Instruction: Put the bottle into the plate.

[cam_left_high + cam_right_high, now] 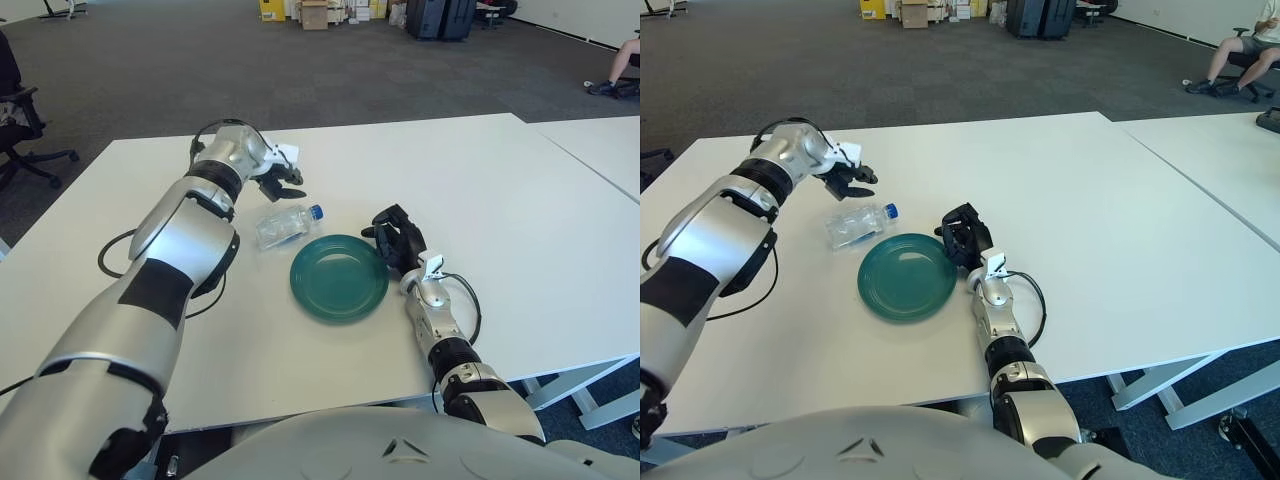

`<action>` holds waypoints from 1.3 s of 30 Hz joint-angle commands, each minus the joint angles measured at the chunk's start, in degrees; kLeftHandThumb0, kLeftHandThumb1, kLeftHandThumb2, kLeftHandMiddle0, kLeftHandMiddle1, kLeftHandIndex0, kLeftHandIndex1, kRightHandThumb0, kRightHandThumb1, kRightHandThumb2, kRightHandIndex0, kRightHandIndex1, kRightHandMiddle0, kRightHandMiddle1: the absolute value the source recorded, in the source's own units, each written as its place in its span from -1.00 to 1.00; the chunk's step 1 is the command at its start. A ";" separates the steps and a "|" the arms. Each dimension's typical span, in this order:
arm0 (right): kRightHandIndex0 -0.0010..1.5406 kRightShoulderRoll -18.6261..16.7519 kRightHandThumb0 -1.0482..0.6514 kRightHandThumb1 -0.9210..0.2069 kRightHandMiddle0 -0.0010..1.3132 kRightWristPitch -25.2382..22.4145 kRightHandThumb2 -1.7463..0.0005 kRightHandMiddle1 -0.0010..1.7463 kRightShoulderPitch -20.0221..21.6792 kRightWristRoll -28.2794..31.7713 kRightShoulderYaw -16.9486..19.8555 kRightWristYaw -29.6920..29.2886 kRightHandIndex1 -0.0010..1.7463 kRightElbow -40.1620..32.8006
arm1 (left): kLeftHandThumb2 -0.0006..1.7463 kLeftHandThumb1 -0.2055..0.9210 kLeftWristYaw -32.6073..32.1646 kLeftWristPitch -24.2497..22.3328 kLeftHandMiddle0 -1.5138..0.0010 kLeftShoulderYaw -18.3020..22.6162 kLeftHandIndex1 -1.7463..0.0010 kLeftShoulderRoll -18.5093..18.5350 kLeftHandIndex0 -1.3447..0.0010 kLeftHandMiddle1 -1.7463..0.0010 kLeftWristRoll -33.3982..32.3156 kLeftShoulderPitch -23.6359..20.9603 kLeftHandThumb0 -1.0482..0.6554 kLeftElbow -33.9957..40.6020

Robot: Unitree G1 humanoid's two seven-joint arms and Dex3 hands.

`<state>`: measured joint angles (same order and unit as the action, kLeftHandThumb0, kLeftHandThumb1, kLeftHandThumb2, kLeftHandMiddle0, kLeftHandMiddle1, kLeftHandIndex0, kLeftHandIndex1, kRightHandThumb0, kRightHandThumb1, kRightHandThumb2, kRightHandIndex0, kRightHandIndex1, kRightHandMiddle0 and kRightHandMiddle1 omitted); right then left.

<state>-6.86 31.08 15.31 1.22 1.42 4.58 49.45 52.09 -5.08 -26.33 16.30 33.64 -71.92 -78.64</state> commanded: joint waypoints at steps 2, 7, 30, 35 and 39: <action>-0.46 -0.05 -0.20 -0.69 -0.55 -3.14 0.13 1.00 -2.38 -0.46 0.09 -1.25 0.43 3.43 | -0.71 0.86 -0.07 -2.50 0.97 2.05 1.00 1.08 1.00 0.99 -1.63 -3.08 -0.70 0.01; -0.44 0.31 -0.20 -0.69 -0.55 -3.59 0.13 1.00 -2.03 -0.79 -0.02 -1.93 0.38 3.57 | -0.58 0.63 -2.29 -1.25 0.88 0.94 1.00 0.54 1.00 0.99 -0.33 -2.67 -0.57 0.29; -0.44 0.53 -0.20 -0.67 -0.54 -5.02 0.12 1.00 -1.83 -0.02 0.95 -3.12 0.36 3.21 | -0.21 0.19 -11.67 1.74 0.98 -3.47 0.23 -2.05 1.00 0.99 3.76 6.51 -0.55 0.80; -0.43 0.51 -0.20 -0.67 -0.54 -4.91 0.11 1.00 -1.60 0.12 1.13 -3.05 0.36 3.74 | -0.22 0.19 -11.19 1.10 1.00 -6.67 0.08 -2.73 1.00 1.00 6.15 9.45 -0.60 0.92; -0.43 0.47 -0.20 -0.66 -0.54 -4.98 0.11 1.00 -1.59 0.18 1.20 -2.99 0.36 3.89 | -0.23 0.20 -11.53 1.57 1.00 -8.55 0.11 -3.05 1.00 1.00 7.48 11.50 -0.61 1.02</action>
<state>-6.70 28.81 16.39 0.88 1.86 1.75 50.22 41.14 -3.73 -33.50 13.45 39.89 -62.50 -77.76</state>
